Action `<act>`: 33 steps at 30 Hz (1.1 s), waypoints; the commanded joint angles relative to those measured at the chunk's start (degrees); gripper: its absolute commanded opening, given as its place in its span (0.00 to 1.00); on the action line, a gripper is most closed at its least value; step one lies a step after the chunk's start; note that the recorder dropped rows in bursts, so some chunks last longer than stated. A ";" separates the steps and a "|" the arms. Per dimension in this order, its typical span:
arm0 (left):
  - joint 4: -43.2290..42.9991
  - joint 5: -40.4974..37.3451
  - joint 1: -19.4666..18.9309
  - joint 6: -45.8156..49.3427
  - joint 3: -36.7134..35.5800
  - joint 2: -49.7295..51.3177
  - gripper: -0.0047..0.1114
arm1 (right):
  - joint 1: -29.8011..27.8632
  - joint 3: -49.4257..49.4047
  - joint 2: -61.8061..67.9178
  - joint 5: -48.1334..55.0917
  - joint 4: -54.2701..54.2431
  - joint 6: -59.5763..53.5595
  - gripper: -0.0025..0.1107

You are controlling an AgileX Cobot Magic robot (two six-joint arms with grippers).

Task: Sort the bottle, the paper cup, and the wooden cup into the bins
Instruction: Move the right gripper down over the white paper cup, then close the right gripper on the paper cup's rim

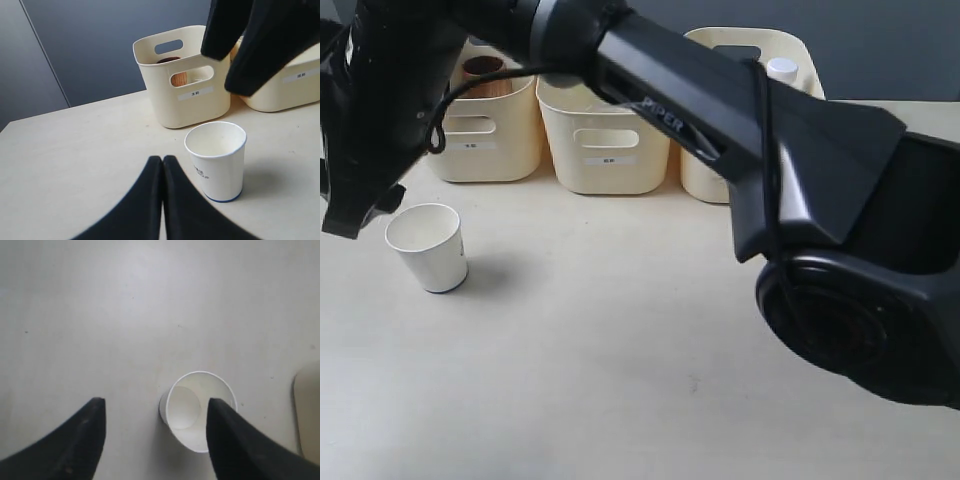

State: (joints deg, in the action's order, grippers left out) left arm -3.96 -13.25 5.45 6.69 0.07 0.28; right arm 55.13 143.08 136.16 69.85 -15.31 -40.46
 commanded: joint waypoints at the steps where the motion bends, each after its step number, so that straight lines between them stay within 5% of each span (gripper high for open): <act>1: 0.00 0.44 0.42 -0.11 -0.07 -0.28 0.04 | -0.04 0.04 2.30 0.11 1.53 -0.43 0.53; 33: 0.00 0.33 0.42 -0.11 -0.07 -0.28 0.04 | 0.33 -10.20 4.17 -0.72 8.42 -9.04 0.49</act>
State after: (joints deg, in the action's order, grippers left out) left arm -3.96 -13.25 5.45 6.69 0.07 0.28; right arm 55.16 133.11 140.59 70.10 -8.19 -48.47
